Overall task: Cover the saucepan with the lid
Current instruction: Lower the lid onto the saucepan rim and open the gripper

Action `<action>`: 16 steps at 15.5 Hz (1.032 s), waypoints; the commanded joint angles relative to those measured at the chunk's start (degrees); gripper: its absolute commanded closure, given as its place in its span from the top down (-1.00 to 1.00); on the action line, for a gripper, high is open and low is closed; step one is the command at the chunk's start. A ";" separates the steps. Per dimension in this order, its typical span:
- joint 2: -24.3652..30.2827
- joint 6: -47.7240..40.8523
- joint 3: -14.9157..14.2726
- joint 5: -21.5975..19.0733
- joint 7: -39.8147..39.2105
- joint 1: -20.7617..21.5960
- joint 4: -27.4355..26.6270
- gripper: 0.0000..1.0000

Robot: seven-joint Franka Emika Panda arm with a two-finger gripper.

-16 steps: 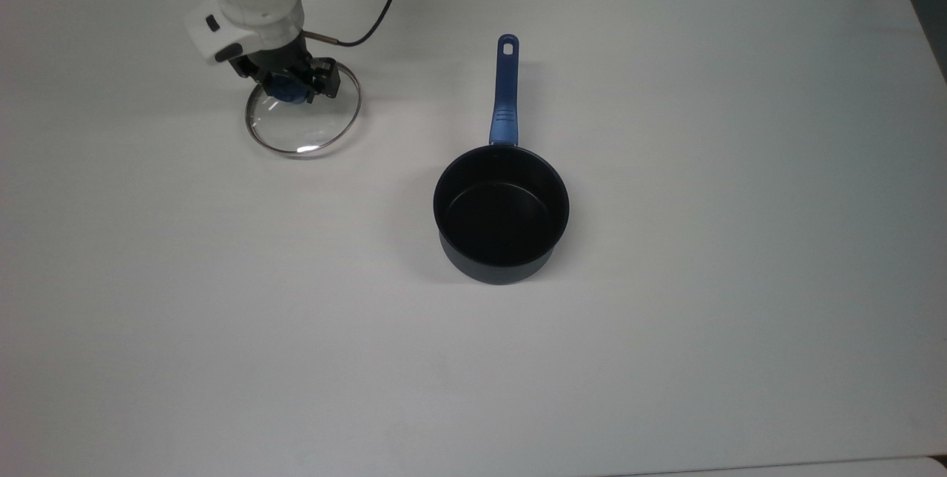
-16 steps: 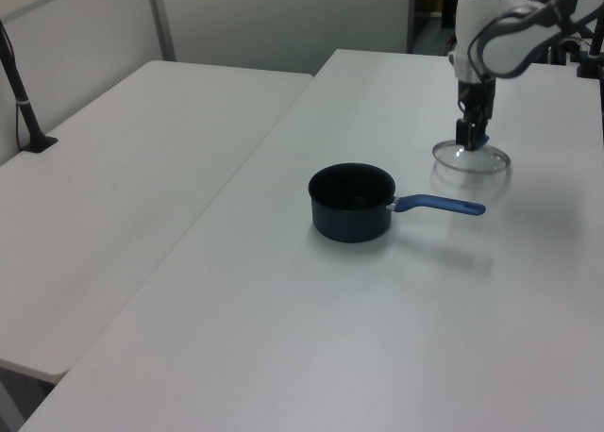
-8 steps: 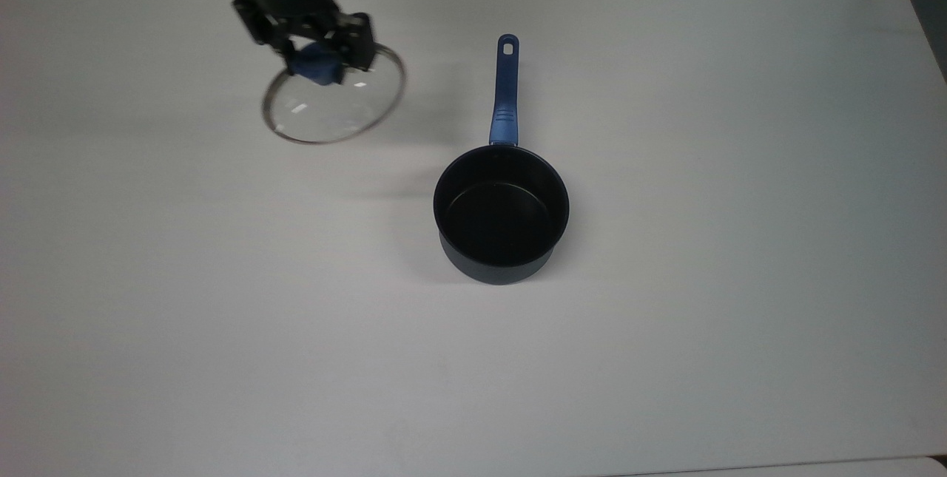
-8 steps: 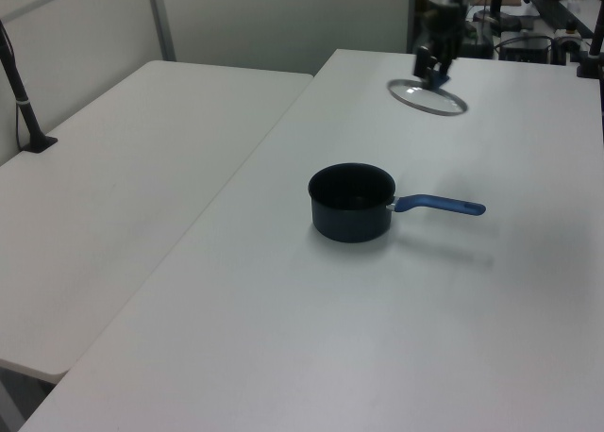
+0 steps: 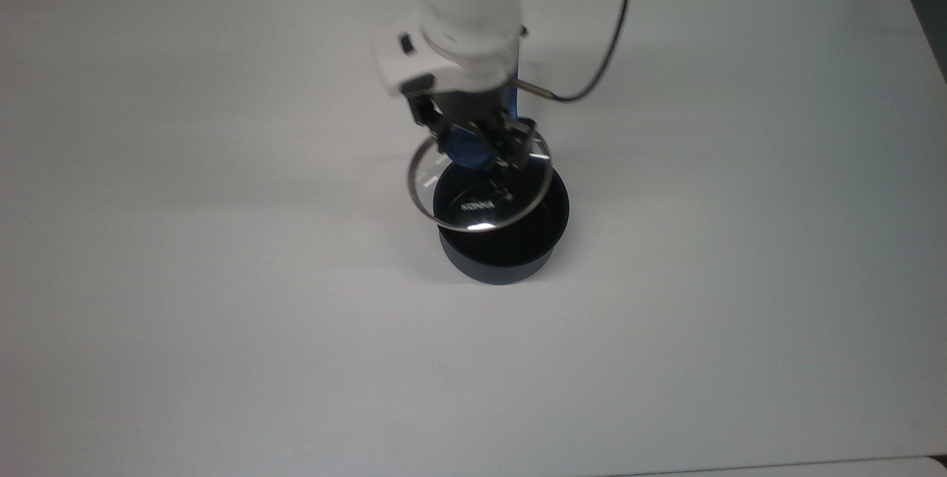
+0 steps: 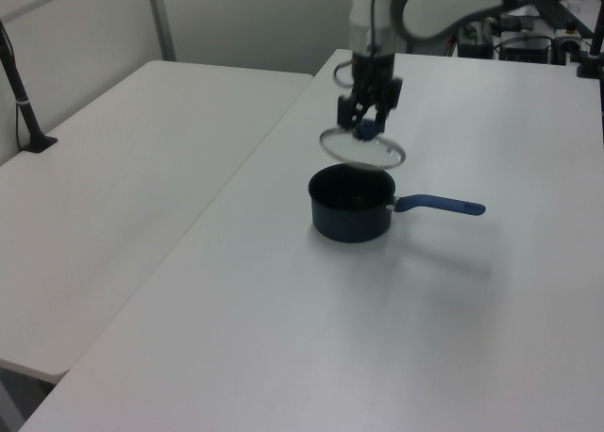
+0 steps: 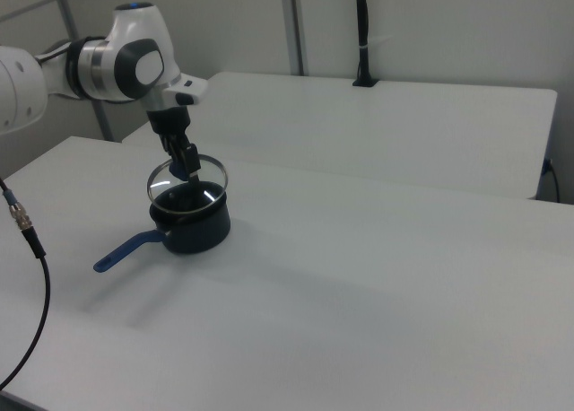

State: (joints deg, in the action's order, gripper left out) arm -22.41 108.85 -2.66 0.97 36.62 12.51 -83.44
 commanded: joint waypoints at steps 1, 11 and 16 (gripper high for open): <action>-3.60 -1.63 -0.51 1.05 5.13 2.17 4.68 0.22; -6.24 -1.36 0.02 1.23 6.10 3.49 4.60 0.24; -6.33 0.12 0.02 2.36 8.20 3.75 4.51 0.33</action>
State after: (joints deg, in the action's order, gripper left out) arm -28.44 108.84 -2.63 1.40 41.45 15.70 -80.33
